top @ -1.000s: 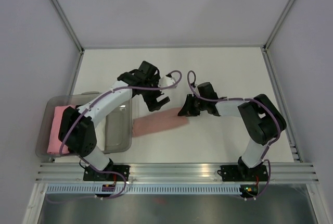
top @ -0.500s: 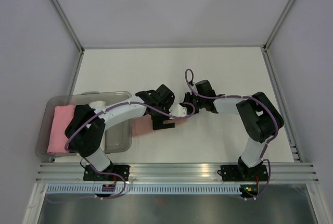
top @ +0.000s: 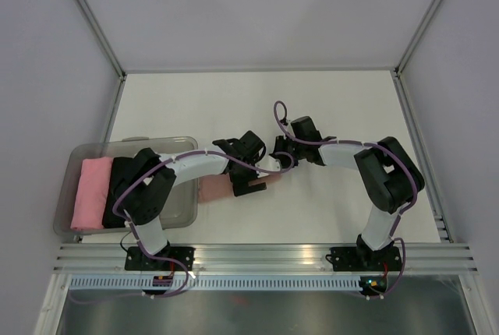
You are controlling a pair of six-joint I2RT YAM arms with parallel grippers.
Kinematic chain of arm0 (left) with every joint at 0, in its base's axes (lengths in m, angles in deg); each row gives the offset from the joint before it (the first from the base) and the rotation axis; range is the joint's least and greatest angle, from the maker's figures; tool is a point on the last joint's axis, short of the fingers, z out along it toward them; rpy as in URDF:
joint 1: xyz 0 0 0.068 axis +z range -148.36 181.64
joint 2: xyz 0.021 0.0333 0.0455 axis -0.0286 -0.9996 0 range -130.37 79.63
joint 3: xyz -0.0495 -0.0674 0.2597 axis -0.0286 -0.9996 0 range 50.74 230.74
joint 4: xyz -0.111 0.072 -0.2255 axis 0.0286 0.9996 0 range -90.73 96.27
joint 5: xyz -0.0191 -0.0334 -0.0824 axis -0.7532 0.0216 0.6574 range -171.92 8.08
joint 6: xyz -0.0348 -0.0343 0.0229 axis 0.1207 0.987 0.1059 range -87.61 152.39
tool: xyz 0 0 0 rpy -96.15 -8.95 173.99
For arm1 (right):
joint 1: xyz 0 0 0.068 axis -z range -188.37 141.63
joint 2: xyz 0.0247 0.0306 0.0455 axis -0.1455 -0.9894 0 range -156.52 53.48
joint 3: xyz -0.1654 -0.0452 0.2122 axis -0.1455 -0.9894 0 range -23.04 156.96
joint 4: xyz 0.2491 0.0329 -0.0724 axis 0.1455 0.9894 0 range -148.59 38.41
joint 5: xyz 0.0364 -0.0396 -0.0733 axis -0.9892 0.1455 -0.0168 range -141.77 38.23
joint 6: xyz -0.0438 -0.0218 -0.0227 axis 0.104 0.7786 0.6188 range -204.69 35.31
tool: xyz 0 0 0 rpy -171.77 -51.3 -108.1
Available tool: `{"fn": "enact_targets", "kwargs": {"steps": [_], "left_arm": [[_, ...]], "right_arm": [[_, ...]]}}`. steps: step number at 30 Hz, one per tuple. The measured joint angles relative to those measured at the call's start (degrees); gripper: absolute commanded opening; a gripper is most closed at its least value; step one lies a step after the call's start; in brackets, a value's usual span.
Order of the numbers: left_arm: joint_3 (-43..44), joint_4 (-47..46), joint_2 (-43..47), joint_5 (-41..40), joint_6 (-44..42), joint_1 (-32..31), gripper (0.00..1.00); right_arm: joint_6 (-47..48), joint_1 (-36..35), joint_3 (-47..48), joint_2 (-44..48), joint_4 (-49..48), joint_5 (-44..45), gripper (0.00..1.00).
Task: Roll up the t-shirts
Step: Place the rolled tshirt into the container
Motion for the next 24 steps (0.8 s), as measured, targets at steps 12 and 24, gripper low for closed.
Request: {"fn": "enact_targets", "kwargs": {"steps": [12,24], "left_arm": [[-2.38,-2.86,0.72,3.76,4.98,1.2,0.68],[-2.43,-4.52,0.22,2.89,10.36,1.31,0.29]], "right_arm": [[2.4,0.04,3.34,0.0,5.38,3.04,0.55],[4.48,5.31,9.66,6.19,14.75,6.91,0.59]]}}
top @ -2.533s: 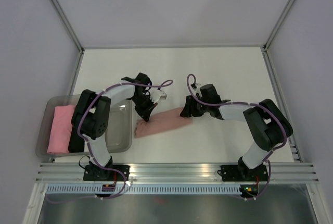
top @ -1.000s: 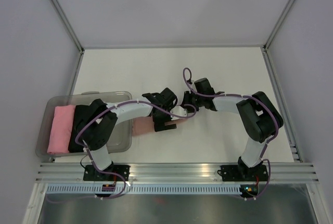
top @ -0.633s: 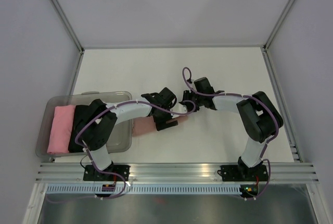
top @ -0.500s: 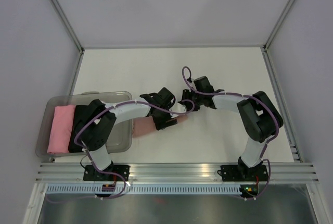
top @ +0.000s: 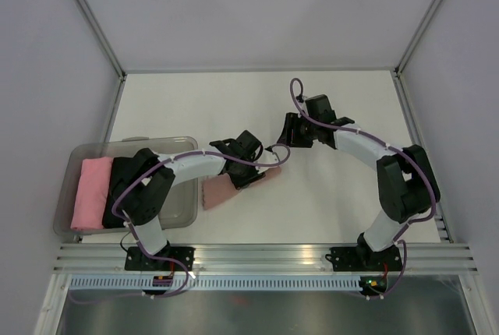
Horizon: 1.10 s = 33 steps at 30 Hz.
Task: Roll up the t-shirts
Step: Place the rolled tshirt into the container
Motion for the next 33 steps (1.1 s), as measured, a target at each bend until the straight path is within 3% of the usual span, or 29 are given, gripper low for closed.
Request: {"fn": "enact_targets", "kwargs": {"steps": [7,33], "left_arm": [[0.24,-0.68,0.09,-1.07,4.79,1.03,0.03],[5.16,1.97,-0.04,-6.82,13.18,10.6,0.02]], "right_arm": [[2.32,1.97,0.76,2.64,3.8,4.04,0.6],[4.26,3.78,-0.39,4.22,4.92,6.25,0.59]]}}
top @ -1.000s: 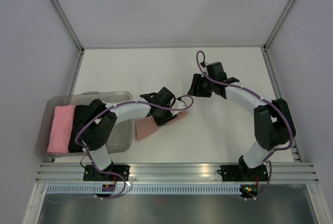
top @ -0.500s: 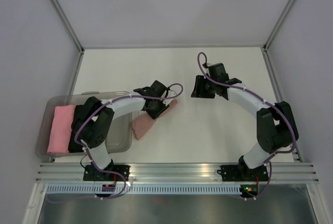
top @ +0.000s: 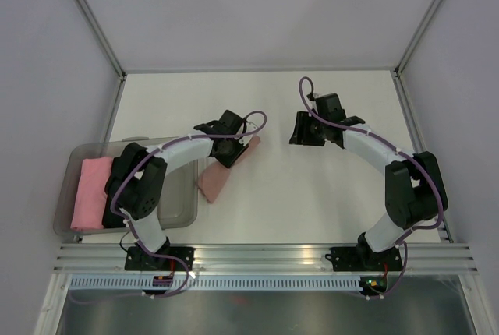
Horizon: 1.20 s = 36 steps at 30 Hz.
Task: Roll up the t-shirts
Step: Place the rolled tshirt into the container
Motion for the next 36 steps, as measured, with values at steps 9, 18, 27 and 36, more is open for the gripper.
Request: {"fn": "enact_targets", "kwargs": {"steps": [9,18,27,36], "left_arm": [[2.4,0.63,0.0,0.09,0.26,0.98,0.02],[6.95,3.19,0.0,2.47,0.5,2.84,0.02],[13.2,6.14,1.25,3.74,0.76,4.96,0.02],[19.26,13.88,4.9,4.48,0.9,10.71,0.02]], "right_arm": [[0.57,0.61,0.0,0.0,0.0,0.17,0.59],[0.83,1.2,0.0,0.0,0.0,0.15,0.6],[0.81,1.44,0.0,0.0,-0.09,-0.35,0.59],[0.81,1.46,-0.5,0.0,-0.24,-0.44,0.59]]}}
